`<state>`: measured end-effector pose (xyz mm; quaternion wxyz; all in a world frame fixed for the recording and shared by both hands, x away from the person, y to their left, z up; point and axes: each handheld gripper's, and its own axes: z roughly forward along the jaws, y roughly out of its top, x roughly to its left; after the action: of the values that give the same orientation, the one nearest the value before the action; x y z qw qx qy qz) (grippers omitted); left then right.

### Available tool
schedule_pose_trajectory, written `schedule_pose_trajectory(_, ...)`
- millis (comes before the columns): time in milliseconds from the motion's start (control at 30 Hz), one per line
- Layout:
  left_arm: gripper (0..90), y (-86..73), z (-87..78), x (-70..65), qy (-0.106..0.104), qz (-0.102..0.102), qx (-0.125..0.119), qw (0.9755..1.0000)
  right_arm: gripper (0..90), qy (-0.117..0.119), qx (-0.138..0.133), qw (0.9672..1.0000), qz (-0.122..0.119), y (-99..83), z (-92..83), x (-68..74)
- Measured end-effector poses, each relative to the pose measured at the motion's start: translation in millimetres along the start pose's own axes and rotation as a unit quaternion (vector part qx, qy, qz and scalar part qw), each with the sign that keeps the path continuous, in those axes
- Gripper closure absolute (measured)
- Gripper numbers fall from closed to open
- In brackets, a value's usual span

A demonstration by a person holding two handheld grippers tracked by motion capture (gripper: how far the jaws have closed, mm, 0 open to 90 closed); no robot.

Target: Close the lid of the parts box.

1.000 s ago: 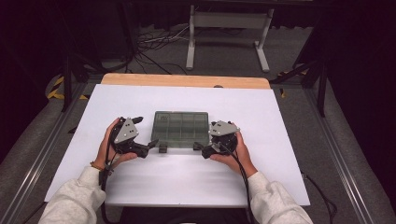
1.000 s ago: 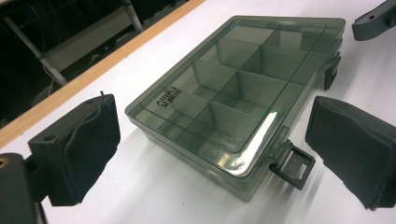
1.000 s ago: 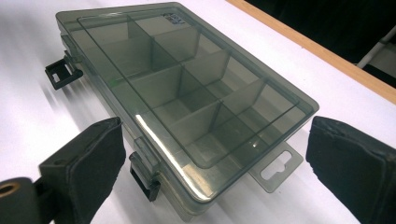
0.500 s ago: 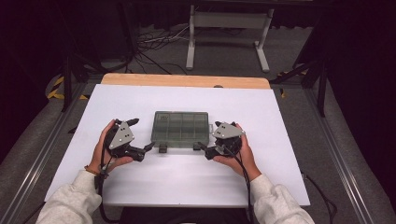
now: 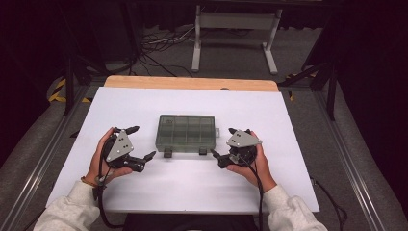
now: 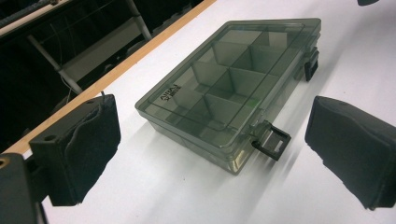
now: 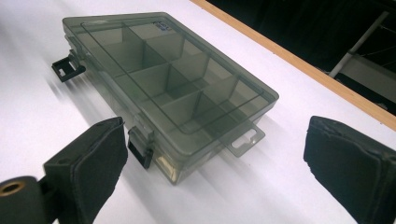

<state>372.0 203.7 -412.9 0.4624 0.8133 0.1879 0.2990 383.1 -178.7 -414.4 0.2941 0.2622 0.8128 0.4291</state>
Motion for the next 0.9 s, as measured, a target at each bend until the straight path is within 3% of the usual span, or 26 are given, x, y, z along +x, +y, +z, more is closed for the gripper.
schedule_pose_trajectory(700,4.5,-15.2,-22.0,-13.4,-0.011,0.010,0.010,0.9998,7.0,-0.013,0.005,0.9999,-0.004,-21.6,-32.4,4.6)
schedule_pose_trajectory(900,4.4,-22.3,-27.1,-14.1,-0.012,0.005,0.017,0.9998,6.9,-0.018,0.012,0.9998,-0.007,-29.2,-37.0,7.0)
